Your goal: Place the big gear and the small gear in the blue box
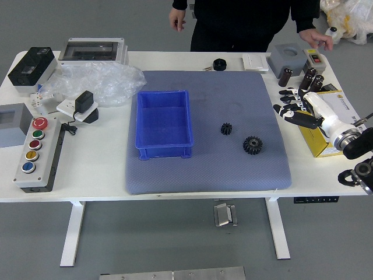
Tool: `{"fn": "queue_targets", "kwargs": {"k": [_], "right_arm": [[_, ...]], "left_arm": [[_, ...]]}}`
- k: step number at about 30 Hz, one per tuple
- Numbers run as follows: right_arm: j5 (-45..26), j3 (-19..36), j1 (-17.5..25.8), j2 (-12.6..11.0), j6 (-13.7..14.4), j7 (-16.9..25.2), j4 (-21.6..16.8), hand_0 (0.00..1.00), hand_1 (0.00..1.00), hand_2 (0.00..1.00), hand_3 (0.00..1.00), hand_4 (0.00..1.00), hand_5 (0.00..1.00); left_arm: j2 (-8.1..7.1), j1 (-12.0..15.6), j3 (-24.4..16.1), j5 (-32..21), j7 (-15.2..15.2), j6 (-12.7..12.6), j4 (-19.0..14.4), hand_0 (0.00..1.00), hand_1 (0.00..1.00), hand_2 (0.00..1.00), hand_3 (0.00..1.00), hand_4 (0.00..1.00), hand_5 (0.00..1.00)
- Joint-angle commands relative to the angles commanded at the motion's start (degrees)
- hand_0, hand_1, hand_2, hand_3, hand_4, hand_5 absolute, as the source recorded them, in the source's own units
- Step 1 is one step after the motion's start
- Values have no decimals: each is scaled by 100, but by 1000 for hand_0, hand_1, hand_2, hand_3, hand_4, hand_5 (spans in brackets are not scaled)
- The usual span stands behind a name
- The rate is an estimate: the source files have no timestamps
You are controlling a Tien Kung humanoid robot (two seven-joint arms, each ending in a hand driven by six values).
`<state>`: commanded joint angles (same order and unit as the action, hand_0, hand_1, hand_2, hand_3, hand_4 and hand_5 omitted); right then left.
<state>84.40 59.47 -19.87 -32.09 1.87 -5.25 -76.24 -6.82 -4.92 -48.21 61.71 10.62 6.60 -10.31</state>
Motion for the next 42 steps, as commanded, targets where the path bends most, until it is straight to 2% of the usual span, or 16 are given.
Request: {"fn": "queue_targets", "kwargs": {"k": [2, 4, 5, 10, 11, 15, 22, 23, 27, 34, 35, 42], "right_arm": [[241, -115, -59, -5, -24, -24, 30, 762, 713, 779, 810, 718, 379], [653, -307, -160, -2, -67, -57, 80, 762, 713, 779, 810, 718, 379], [878, -431, -232, 7, -104, -79, 112, 769, 735, 815, 825, 747, 352], [2012, -843, -497, 51, -276, -126, 234, 769, 735, 815, 825, 747, 352], [2201, -908, -539, 58, -301, -129, 253, 781, 775, 849, 847, 769, 334], [3042, -1168, -714, 99, -405, -140, 340, 781, 775, 849, 847, 769, 334], [4102, -1547, -950, 134, -603, -156, 462, 799, 792, 869, 872, 783, 332], [4245, -1607, -985, 140, -653, -161, 477, 813, 808, 883, 914, 796, 333], [4469, -1790, -1092, 163, -829, -172, 502, 813, 808, 883, 914, 796, 333], [4395, -2017, -1215, 216, -1090, -206, 494, 816, 808, 883, 925, 806, 324], [4384, -2037, -1227, 223, -1109, -209, 491, 794, 781, 871, 923, 811, 321], [4332, -2112, -1283, 260, -1167, -220, 500, 787, 759, 853, 917, 812, 324]], "left_arm": [[0, -1, -3, 6, 1, 1, 0, 873, 856, 828, 841, 708, 310], [1, -3, -6, 16, 2, 3, 0, 873, 856, 828, 841, 708, 310], [2, -4, -8, 24, 3, 4, 0, 873, 856, 828, 842, 708, 310], [1, -4, -14, 45, 6, 7, 0, 873, 856, 828, 842, 708, 310], [0, -3, -13, 46, 7, 7, 0, 873, 856, 828, 842, 708, 309], [-3, 4, -6, 40, 6, 7, 0, 873, 856, 828, 842, 708, 309], [3, 9, -1, 25, -3, 7, 0, 873, 856, 828, 841, 708, 310], [2, 9, -2, 22, -5, 6, 0, 873, 856, 828, 841, 708, 310], [-1, 13, -8, 19, -5, 5, 0, 873, 856, 828, 841, 708, 310], [-5, 19, -11, 8, -9, 4, 0, 873, 856, 828, 841, 708, 309], [-6, 20, -13, 9, -9, 3, 0, 873, 856, 828, 841, 708, 309], [-6, 17, -17, 12, -13, 3, 0, 873, 856, 827, 841, 708, 309]]}}
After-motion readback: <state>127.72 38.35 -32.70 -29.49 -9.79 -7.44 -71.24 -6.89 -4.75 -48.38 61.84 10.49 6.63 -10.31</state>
